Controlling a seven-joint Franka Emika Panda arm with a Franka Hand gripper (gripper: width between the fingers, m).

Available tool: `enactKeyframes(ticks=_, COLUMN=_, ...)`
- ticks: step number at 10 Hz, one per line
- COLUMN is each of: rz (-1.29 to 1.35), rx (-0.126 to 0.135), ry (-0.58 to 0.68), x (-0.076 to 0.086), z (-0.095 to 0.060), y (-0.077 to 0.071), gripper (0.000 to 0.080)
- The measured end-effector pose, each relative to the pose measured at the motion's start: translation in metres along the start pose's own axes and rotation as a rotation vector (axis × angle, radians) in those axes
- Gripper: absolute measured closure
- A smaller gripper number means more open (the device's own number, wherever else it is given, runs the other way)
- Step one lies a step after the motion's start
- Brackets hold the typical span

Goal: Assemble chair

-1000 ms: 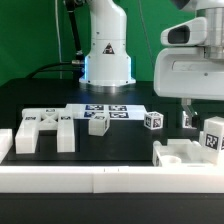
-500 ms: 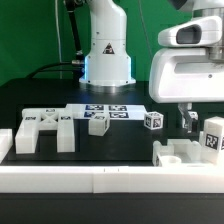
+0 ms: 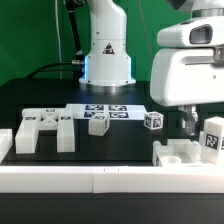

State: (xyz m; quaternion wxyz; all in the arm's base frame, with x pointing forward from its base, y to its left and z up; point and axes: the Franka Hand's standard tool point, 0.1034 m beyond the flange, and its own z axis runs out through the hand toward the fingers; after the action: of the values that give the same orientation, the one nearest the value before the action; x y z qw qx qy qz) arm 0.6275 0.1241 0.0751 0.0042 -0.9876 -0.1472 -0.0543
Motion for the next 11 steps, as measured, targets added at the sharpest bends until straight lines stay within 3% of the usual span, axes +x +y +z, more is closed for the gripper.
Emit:
enactKeyframes(ticks=1, rz=0.0, rx=0.0, ry=0.0, x=0.0, z=0.0, y=0.0001, gripper=0.0278)
enactKeyframes(ticks=2, rz=0.014, rx=0.0, ry=0.0, x=0.0, z=0.0, y=0.0001, gripper=0.0278)
enactKeyframes(ticks=4, rz=0.076, rx=0.002, ry=0.0, x=0.0, z=0.0, y=-0.0001, gripper=0.0511)
enactKeyframes(ticks=11, rz=0.701, rx=0.013, ry=-0.002, x=-0.0015, z=0.0012, y=-0.0029, gripper=0.0511)
